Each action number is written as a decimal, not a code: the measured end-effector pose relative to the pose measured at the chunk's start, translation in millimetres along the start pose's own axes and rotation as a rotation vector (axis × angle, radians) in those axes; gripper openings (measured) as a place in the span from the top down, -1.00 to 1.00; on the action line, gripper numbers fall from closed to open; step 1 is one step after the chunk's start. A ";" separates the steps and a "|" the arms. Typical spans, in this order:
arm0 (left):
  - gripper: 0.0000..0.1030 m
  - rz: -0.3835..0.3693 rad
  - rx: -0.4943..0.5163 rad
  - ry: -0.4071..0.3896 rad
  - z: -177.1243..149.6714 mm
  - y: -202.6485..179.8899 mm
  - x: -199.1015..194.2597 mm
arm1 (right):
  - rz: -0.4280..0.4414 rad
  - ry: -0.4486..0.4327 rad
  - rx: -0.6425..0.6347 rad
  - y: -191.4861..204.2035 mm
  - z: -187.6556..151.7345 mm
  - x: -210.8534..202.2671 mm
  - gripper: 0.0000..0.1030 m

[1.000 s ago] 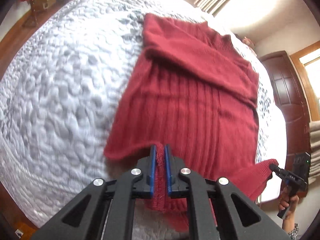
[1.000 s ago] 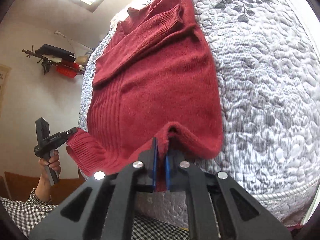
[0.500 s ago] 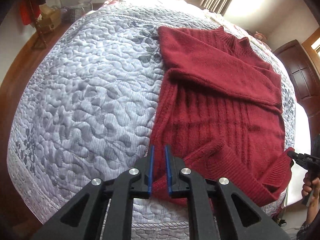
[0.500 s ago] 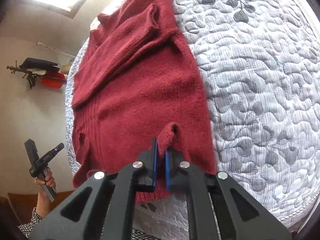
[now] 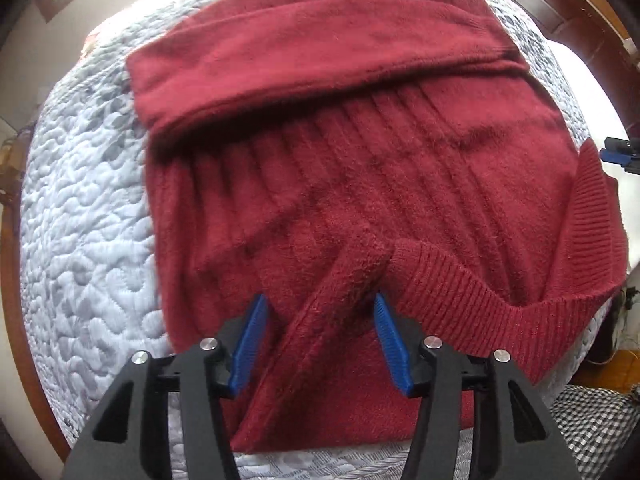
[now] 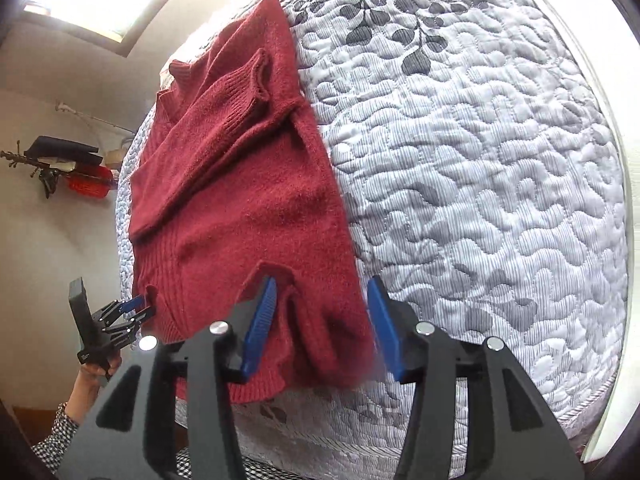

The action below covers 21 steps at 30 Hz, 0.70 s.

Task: Fold small clothes
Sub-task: 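Lift the hem with the left gripper and fold it toward the collar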

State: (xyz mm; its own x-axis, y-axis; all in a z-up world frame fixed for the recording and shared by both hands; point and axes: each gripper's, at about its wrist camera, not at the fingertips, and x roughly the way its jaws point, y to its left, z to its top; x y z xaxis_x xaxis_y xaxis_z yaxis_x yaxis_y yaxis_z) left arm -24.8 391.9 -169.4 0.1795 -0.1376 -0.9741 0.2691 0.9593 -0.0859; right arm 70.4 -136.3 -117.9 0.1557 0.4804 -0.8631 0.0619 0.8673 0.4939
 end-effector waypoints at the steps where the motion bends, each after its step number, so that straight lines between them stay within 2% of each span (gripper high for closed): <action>1: -0.04 -0.012 0.018 0.007 1.0 -2.5 2.7 | -0.003 -0.003 0.006 -1.8 -2.3 -2.4 0.00; 3: 0.04 -0.020 0.050 0.028 2.2 -6.9 7.3 | -0.005 -0.003 0.011 -5.7 -6.2 -6.0 -0.01; 6: 0.67 -0.055 0.039 0.051 3.1 -6.3 9.4 | -0.019 -0.009 0.002 -6.8 -10.6 -10.2 -0.01; 8: 0.78 -0.053 0.029 0.038 1.5 -5.2 5.3 | -0.016 -0.014 0.000 -5.8 -11.6 -11.7 -0.04; 12: 0.83 -0.123 -0.065 -0.061 -7.8 8.0 -23.3 | -0.010 -0.017 -0.014 -0.8 -9.9 -12.1 -0.06; 16: 0.83 -0.173 -0.286 -0.216 -25.2 51.6 -59.8 | -0.006 -0.019 -0.041 2.7 -3.8 -10.4 -0.06; 18: 0.83 -0.135 -0.406 -0.239 -30.6 74.7 -63.0 | -0.004 -0.014 -0.051 2.0 0.0 -7.4 -0.07; 19: 0.83 -0.091 -0.437 -0.231 -31.5 82.6 -58.6 | 0.000 -0.004 -0.060 2.1 1.7 -4.9 -0.09; 21: 0.84 -0.052 -0.481 -0.198 -33.2 93.9 -47.8 | 0.001 0.019 -0.090 4.8 3.5 0.7 -0.10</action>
State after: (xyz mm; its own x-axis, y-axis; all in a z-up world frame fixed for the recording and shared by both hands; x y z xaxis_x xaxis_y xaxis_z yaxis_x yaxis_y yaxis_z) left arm -39.5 496.8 -137.8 0.3652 -0.1878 -0.9118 -0.1747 0.9482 -0.2652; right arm 74.3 -132.3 -115.8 0.1368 0.4829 -0.8649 -0.0275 0.8747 0.4840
